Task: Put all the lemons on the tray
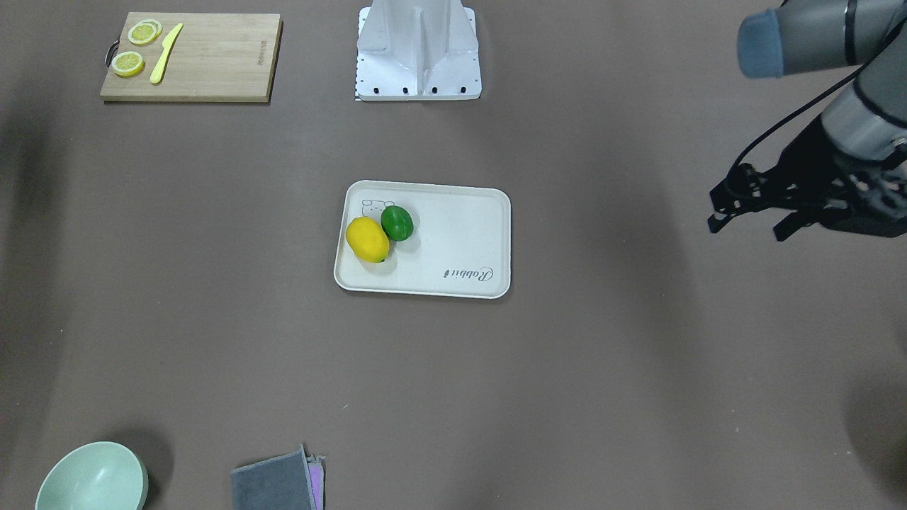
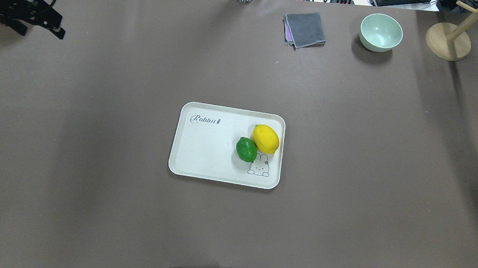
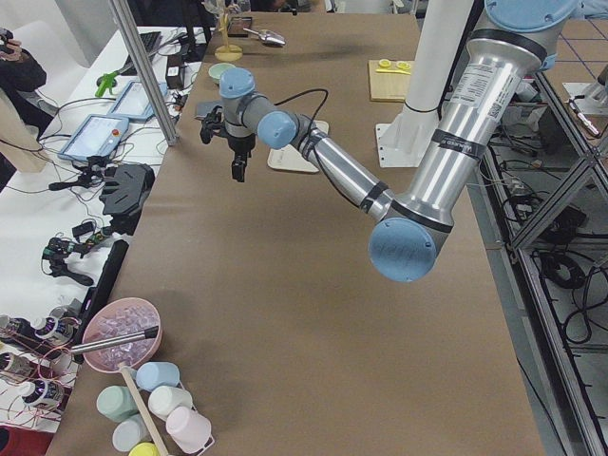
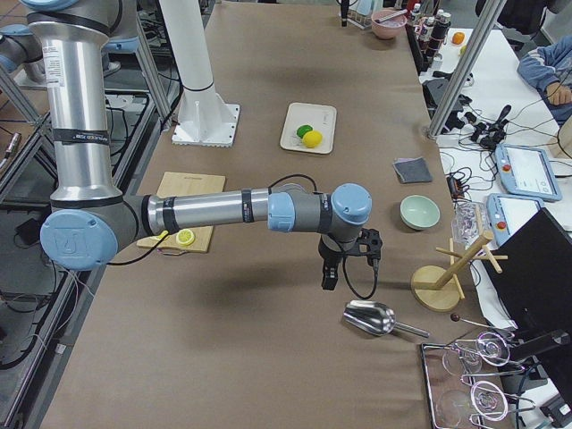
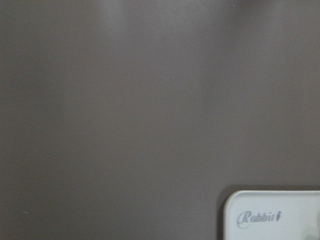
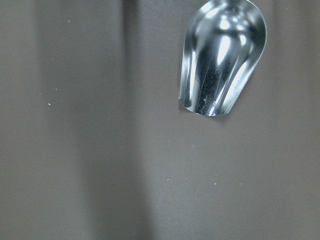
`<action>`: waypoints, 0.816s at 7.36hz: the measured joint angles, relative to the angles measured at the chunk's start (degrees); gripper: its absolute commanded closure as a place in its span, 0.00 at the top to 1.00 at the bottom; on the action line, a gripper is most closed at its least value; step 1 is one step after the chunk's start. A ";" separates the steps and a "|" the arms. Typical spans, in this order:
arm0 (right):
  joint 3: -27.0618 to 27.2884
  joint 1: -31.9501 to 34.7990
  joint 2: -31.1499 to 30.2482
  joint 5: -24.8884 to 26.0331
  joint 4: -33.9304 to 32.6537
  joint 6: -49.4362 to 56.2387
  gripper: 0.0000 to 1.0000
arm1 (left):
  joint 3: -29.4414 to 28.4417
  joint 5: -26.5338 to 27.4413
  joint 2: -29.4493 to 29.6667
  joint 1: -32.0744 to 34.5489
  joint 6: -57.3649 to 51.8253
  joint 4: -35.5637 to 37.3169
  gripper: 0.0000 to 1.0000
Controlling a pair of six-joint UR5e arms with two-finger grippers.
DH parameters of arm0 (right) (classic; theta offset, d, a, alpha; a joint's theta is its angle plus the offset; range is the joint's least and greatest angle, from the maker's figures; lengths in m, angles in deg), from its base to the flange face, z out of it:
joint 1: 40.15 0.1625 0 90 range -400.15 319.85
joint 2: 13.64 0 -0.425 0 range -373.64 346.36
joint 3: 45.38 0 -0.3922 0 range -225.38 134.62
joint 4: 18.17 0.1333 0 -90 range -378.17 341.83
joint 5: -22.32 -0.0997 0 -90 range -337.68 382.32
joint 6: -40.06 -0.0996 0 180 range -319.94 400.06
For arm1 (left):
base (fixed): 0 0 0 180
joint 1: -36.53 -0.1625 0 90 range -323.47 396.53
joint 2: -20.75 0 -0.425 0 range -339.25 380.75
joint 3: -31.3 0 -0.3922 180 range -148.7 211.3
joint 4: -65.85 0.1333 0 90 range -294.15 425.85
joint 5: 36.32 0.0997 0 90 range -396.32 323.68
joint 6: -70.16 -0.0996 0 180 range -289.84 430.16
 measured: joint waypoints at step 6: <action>-0.44 1.81 -0.71 0.64 2.21 -0.43 1.00 | -0.01 1.70 -21.15 14.56 -11.60 5.04 0.98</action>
